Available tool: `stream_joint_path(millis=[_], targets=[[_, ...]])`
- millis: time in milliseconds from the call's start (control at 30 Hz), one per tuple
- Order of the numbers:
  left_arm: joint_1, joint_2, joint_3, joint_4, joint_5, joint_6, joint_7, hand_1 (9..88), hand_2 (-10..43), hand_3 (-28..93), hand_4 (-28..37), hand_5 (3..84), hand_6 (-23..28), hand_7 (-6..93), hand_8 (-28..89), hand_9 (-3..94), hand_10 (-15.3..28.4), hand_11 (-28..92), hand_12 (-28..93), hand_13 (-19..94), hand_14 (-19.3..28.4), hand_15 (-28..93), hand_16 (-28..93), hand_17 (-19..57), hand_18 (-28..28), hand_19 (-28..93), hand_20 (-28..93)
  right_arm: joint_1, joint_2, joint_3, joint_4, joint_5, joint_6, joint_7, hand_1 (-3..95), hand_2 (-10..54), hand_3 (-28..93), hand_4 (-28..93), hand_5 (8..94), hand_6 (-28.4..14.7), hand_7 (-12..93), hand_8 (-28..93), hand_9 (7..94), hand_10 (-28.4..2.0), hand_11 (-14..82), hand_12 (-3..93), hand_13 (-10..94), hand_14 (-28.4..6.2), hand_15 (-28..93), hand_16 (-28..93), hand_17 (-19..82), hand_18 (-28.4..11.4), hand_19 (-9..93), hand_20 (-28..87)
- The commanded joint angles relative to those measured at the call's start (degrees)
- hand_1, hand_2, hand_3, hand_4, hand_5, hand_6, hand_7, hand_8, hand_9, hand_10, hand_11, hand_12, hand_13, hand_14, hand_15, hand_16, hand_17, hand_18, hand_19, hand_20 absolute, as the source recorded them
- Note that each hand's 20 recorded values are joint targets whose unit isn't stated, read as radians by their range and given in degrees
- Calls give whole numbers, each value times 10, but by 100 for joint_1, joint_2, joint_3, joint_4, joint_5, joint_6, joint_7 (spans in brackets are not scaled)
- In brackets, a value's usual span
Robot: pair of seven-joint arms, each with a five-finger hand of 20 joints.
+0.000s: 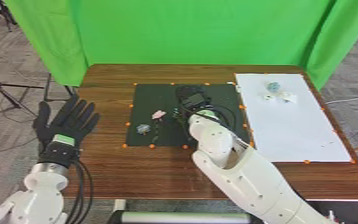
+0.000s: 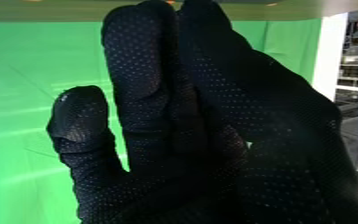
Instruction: Arrange flowers
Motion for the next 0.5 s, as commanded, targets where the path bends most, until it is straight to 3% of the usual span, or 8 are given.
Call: stream_joint_path(millis=[33,200,267,400,500], targets=[[89,-44,-45,-22,-15,-96,-13,241,127,718,-283,374,74,145,-100,349,146,229,98,256,159,412,-92,-60,140,371,85,-193,27,360,-462,291,-257,100,594,-95,735,-283,642,-29,218,-127,687,-144,175,193,707,-49,476,411,411,-226,928,329],[134,-90,-54,-17,51,-190,-40,241,127,718,-283,373,73,143,-99,347,146,228,98,256,158,410,-92,-60,139,370,84,-472,293,942,-1021,692,241,311,539,-95,742,-283,620,-38,201,-125,660,-155,175,174,698,-64,493,394,408,-228,928,322],[203,-104,-58,-18,155,-273,-14,241,126,718,-283,371,72,144,-99,347,146,228,99,255,158,410,-92,-60,140,370,84,-523,471,1197,-1133,862,335,443,507,-95,769,-279,620,-41,196,-121,662,-158,178,173,699,-91,579,354,412,-228,931,319],[280,-191,-55,-31,169,-410,-55,241,126,715,-283,367,70,143,-99,342,146,224,99,255,158,409,-91,-60,140,370,84,-557,927,1628,-945,774,808,631,500,-95,779,-282,607,-50,186,-119,632,-164,167,169,692,-96,597,349,411,-228,928,318],[372,-158,-110,-57,240,-425,14,242,127,713,-283,364,70,142,-99,337,146,222,99,253,158,405,-91,-60,139,368,84,-530,1152,2025,-615,796,562,572,542,-95,754,-281,580,-46,187,-119,572,-157,139,154,661,-78,578,359,389,-220,897,298]])
